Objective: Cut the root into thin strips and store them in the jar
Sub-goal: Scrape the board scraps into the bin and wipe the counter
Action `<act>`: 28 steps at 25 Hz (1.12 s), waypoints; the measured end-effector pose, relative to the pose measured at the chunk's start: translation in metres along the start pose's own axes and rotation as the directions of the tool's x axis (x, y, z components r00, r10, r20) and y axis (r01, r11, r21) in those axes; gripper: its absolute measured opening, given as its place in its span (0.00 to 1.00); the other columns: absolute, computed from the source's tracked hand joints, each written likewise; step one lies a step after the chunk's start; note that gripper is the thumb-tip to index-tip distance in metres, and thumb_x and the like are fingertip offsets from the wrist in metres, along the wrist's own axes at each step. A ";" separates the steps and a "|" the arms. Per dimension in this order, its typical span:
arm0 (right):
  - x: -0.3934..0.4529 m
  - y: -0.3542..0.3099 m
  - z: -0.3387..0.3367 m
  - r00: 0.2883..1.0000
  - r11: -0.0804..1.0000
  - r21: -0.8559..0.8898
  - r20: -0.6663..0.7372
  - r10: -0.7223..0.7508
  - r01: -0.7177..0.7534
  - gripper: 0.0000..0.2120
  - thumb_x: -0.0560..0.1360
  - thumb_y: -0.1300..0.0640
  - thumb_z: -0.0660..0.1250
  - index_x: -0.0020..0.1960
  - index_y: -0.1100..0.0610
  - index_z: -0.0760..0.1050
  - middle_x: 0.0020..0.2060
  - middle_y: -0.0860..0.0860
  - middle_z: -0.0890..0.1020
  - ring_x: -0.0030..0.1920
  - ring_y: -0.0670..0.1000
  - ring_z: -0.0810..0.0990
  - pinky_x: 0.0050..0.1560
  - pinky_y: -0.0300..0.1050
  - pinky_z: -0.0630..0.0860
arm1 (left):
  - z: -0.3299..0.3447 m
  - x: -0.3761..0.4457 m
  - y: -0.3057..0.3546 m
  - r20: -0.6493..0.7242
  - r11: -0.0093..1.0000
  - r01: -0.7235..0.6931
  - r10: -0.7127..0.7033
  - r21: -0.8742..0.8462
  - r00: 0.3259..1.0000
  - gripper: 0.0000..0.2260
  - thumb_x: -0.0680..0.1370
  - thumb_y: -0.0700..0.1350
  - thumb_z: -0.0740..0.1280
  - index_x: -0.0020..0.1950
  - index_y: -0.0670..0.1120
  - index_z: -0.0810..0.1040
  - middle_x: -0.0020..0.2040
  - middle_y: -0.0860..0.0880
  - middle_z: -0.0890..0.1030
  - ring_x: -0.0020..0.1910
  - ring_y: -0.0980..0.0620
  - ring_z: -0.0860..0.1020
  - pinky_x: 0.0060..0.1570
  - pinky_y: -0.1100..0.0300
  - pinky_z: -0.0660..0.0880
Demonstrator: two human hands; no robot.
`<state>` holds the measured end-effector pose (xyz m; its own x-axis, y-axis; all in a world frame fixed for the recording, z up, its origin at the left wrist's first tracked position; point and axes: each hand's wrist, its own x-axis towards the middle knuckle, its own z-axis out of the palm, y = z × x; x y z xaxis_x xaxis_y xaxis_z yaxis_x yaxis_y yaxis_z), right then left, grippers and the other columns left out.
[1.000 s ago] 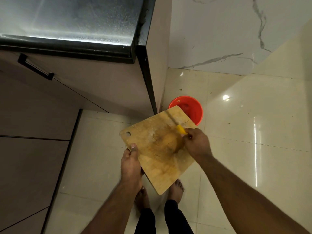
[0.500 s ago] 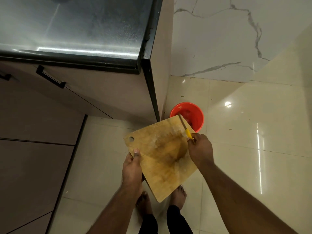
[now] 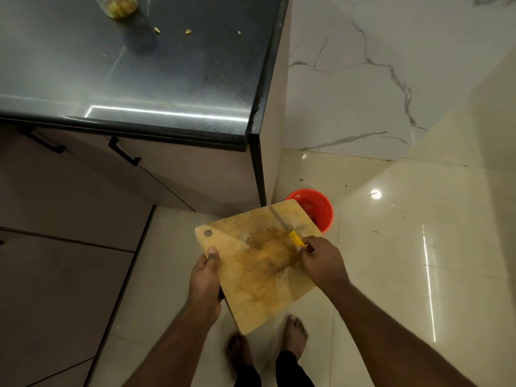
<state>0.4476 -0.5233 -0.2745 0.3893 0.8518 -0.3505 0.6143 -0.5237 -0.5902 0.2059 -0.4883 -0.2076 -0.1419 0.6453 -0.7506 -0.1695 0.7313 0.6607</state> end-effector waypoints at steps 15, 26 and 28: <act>-0.158 -0.179 -0.028 0.986 0.971 0.202 -0.129 -0.103 0.128 0.13 0.74 0.46 0.72 0.56 0.47 0.77 0.35 0.44 0.79 0.37 0.44 0.79 0.41 0.45 0.79 | -0.139 -0.079 0.127 0.184 0.991 -0.118 0.129 -0.067 0.974 0.19 0.83 0.56 0.60 0.63 0.43 0.78 0.53 0.40 0.85 0.49 0.37 0.85 0.45 0.38 0.81; -0.135 -0.319 -0.042 0.908 0.900 0.123 -0.055 -0.414 0.418 0.17 0.77 0.48 0.69 0.64 0.50 0.79 0.46 0.43 0.83 0.43 0.43 0.80 0.48 0.41 0.78 | -0.214 -0.073 0.227 0.082 0.950 -0.283 0.295 -0.132 0.952 0.18 0.83 0.56 0.60 0.56 0.42 0.79 0.48 0.40 0.85 0.44 0.39 0.85 0.36 0.48 0.80; -0.106 -0.335 -0.056 0.888 0.906 0.011 -0.200 -0.414 0.424 0.15 0.76 0.51 0.68 0.61 0.51 0.80 0.49 0.46 0.82 0.46 0.45 0.79 0.49 0.41 0.75 | -0.223 -0.061 0.248 0.048 0.952 -0.268 0.278 -0.149 0.959 0.19 0.83 0.56 0.61 0.56 0.41 0.79 0.50 0.39 0.85 0.46 0.38 0.84 0.38 0.48 0.79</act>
<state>0.2397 -0.4388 0.0011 0.2291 0.9702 0.0783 0.7141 -0.1129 -0.6909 -0.0446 -0.3958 0.0004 -0.1368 0.8329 -0.5363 -0.2687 0.4899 0.8293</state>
